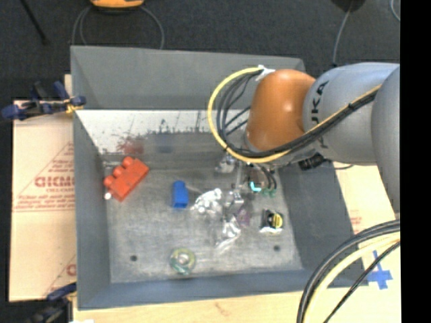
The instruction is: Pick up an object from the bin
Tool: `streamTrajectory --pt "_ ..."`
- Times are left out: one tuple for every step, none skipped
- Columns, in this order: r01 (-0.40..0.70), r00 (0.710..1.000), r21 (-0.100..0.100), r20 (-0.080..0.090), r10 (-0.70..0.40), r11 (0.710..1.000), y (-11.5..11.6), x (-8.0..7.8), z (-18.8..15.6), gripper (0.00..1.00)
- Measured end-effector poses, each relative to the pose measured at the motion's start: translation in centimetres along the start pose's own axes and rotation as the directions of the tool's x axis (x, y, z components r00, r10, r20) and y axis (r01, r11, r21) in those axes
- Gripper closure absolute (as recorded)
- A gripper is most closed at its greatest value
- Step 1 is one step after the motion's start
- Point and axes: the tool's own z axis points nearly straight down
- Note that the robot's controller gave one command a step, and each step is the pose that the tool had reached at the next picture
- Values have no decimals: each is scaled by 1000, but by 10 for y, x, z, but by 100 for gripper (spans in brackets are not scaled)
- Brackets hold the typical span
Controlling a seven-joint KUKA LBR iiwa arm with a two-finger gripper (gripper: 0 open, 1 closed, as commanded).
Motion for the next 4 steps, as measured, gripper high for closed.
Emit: streamTrajectory --pt "186 983 1 10 -186 983 30 22 25 0" --pt "187 982 -1 9 -187 982 31 23 26 100" --pt "274 962 2 8 -274 962 9 21 16 100" --pt "743 670 5 7 -743 670 29 19 17 100"
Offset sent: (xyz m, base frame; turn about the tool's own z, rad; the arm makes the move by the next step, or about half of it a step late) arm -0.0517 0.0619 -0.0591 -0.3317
